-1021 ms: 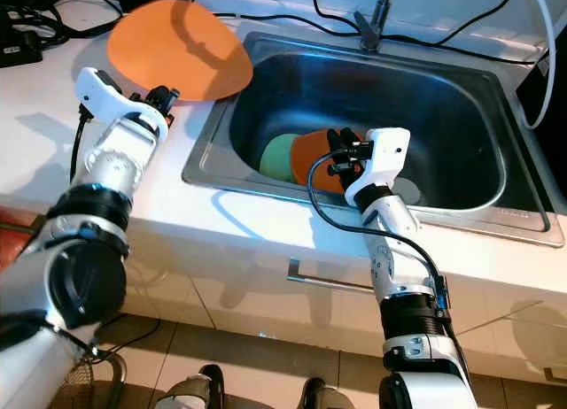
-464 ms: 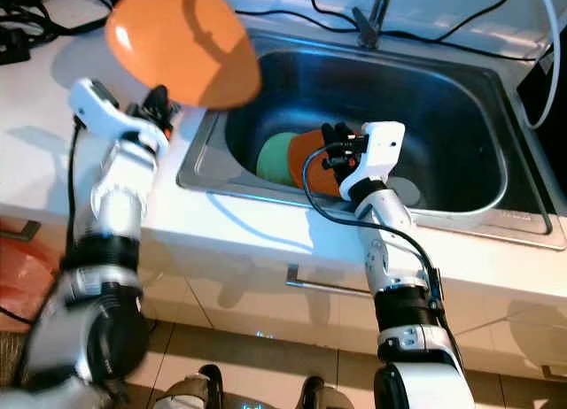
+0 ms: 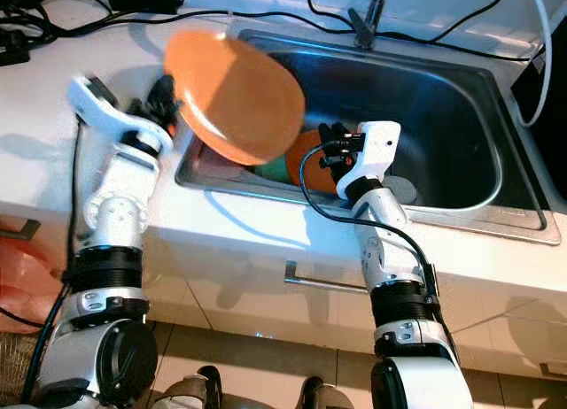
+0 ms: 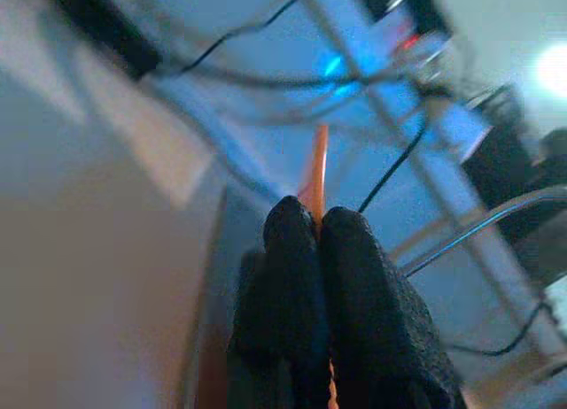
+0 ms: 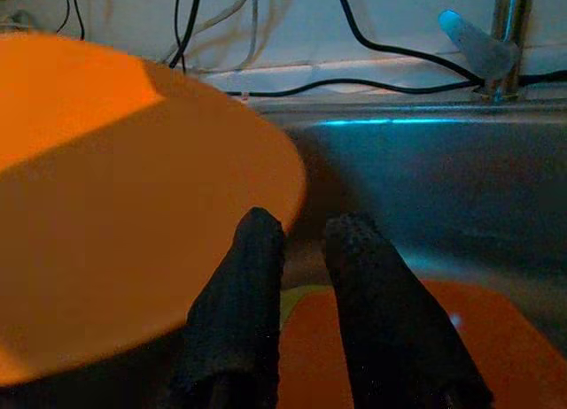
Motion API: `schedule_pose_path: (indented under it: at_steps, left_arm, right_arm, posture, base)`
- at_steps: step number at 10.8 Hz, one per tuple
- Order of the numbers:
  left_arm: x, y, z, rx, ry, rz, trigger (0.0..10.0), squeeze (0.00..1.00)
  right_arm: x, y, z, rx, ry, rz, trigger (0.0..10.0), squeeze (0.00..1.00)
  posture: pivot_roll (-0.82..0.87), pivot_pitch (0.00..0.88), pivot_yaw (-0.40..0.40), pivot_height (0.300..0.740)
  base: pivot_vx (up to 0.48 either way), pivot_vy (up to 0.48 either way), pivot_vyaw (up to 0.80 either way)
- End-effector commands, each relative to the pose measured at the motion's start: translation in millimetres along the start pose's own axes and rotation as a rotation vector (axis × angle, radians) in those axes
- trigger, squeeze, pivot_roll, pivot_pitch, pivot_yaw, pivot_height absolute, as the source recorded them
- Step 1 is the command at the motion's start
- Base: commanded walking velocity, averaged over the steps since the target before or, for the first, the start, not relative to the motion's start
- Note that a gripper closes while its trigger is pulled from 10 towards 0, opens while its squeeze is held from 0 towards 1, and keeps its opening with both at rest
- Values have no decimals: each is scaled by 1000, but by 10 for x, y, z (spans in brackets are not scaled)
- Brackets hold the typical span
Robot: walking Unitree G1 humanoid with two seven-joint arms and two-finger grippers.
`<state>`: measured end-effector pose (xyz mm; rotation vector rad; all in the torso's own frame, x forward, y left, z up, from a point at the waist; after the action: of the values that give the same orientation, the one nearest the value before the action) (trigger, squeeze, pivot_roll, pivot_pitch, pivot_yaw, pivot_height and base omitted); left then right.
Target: Kitchen organization
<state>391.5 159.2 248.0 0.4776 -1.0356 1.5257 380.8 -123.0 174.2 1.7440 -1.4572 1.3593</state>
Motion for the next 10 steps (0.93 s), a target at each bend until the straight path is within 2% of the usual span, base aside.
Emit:
schedule_pose_path:
  at_steps: [1,4,10]
  left_arm:
    - [107,-9,110,-59,-1,42,10000,0]
    - [202,-17,127,-92,16,72,10000,0]
    - [183,8,46,-78,9,41,10000,0]
  right_arm:
    - [-158,71,84,-39,-31,-51,10000,0]
    - [-155,54,84,-42,-57,-44,10000,0]
    - [-169,57,90,-43,-79,-39,10000,0]
  posture:
    - [23,138,-59,740]
    - [24,131,-52,740]
    - [29,116,-39,740]
  base:
    - [0,0,0]
    - [0,0,0]
    - [0,0,0]
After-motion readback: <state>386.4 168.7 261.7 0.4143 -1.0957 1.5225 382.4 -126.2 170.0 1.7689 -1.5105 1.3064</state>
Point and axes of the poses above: a point about 5 cm out from each wrist's last joint towards the gripper, its own y axis pointing back from the gripper into the wrist, its own x axis along the axis of the wrist's last joint, z = x × y, the point moved 2 cm from there along -y, pointing out of the wrist towards the gripper, and after that the axes turned 13 degrees about -y, right-handed, at the moved point
